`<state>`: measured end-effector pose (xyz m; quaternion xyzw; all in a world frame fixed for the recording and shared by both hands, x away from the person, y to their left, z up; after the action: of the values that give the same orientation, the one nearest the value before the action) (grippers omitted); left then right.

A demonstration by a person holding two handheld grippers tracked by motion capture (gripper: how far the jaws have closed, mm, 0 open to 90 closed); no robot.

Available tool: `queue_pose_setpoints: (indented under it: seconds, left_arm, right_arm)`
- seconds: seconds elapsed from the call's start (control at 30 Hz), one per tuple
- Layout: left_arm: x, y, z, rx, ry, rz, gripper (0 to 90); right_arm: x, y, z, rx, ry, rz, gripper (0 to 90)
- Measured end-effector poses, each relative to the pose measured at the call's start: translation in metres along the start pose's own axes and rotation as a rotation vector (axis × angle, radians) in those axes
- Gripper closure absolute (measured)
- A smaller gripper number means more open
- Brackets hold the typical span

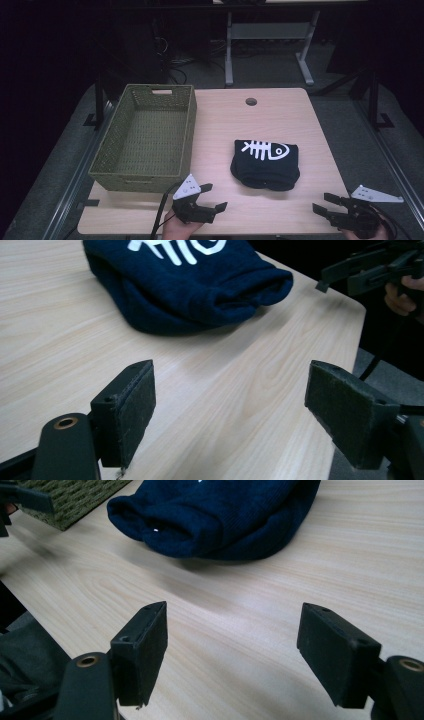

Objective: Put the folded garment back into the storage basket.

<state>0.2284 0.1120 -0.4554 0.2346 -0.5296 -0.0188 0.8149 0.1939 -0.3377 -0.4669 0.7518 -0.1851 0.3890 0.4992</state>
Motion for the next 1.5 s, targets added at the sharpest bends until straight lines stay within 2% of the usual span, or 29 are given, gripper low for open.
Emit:
queue_pose_setpoints:
  seconds: [0.17, 0.23, 0.37, 0.43, 0.57, 0.6, 0.73, 0.93, 1.5]
  left_arm:
    - [0.004, -0.008, 0.003, -0.005, -0.008, -0.009, 20.3]
    - [0.008, -0.01, 0.004, -0.004, -0.015, -0.006, 20.5]
    - [0.018, -0.015, 0.0, -0.011, -0.015, 0.001, 20.5]
    - [0.022, -0.018, -0.002, -0.016, -0.001, 0.008, 20.5]
    - [0.027, -0.023, -0.005, -0.014, 0.006, 0.01, 20.4]
    - [0.028, -0.027, -0.008, -0.024, 0.025, 0.014, 20.4]
    - [0.033, -0.035, -0.013, -0.032, 0.045, -0.002, 19.4]
    - [0.041, -0.041, -0.019, -0.026, 0.043, -0.015, 19.0]
    - [0.058, -0.055, -0.032, -0.002, 0.062, -0.012, 18.9]
  right_arm:
    - [0.006, 0.001, 0.002, 0.0, -0.001, 0.009, 28.0]
    - [0.015, 0.003, 0.004, 0.016, -0.008, 0.034, 28.0]
    - [0.024, 0.002, 0.004, 0.033, 0.006, 0.043, 27.7]
    - [0.029, 0.0, 0.004, 0.03, 0.017, 0.046, 27.4]
    - [0.039, -0.004, 0.006, 0.022, 0.023, 0.032, 27.1]
    - [0.042, -0.005, 0.006, 0.019, 0.026, 0.03, 27.0]
    - [0.05, -0.01, 0.007, 0.02, 0.035, 0.023, 27.0]
    - [0.063, -0.016, 0.006, 0.027, 0.06, 0.016, 26.7]
    - [0.083, -0.023, 0.01, 0.022, 0.069, 0.01, 26.5]
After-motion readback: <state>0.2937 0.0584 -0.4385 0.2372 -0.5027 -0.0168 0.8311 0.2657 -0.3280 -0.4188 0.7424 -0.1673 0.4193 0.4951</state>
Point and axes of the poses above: each handheld gripper's, and its own axes: y roughly backward along the jaws, x roughly out of its top, z roughly to its right, the point moved 1 cm from there along -y, roughly forward along the jaws, and after that the axes turned 12 degrees about -x, right-handed, at the moved point
